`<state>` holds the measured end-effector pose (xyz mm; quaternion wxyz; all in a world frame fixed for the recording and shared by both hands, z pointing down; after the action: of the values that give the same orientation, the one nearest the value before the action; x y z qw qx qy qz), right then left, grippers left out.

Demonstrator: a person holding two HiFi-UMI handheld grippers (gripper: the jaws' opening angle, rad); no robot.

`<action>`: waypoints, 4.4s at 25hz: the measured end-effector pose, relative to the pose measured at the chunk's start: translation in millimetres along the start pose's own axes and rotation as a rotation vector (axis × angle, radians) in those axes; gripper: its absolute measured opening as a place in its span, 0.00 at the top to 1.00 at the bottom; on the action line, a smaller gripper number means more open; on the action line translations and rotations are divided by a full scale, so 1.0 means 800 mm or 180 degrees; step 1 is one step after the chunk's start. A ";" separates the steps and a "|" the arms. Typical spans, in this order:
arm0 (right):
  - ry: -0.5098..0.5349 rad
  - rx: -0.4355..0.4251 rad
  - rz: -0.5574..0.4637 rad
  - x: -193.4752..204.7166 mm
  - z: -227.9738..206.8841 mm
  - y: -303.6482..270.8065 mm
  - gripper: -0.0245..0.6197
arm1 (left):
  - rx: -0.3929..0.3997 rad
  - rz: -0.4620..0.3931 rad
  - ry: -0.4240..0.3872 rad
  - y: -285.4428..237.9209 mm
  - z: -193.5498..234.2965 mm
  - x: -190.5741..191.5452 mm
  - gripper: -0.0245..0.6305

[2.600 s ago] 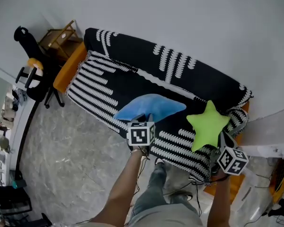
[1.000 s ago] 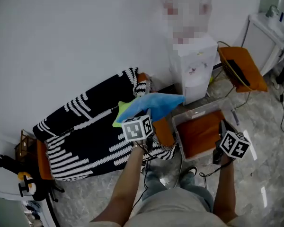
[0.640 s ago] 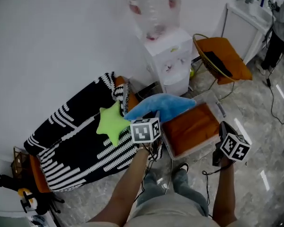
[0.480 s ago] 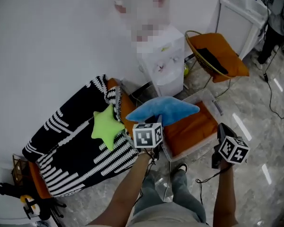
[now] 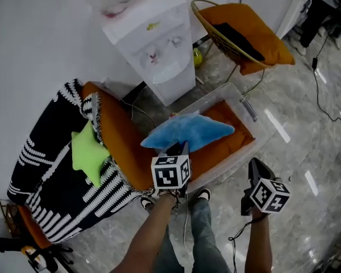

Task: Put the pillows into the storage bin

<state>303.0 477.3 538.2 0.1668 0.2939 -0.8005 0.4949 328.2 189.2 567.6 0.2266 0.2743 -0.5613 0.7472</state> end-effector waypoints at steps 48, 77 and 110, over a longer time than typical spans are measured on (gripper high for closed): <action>0.0402 -0.0328 0.0488 0.156 0.181 -0.091 0.96 | -0.0002 0.0069 0.0562 0.081 0.132 0.141 0.59; 0.1470 -0.1092 0.1363 0.389 0.511 -0.198 0.96 | -0.1262 0.0213 0.1632 0.267 0.441 0.391 0.59; 0.1527 -0.1034 0.1479 0.388 0.530 -0.190 0.96 | -0.1033 0.0416 0.1551 0.233 0.470 0.393 0.83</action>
<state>169.8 -46.4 624.3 0.2774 -0.0503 -0.8522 0.4408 31.2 -213.1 725.7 0.3470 0.0102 -0.6189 0.7046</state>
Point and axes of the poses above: the fingertips, and each gripper's own axes: y backward along the fingers, z to its left, x out of its underside, the point moved 7 cm from there along y, backward along the fingers, and after that the axes turned 10 degrees about -y, right-handed, at the moved point
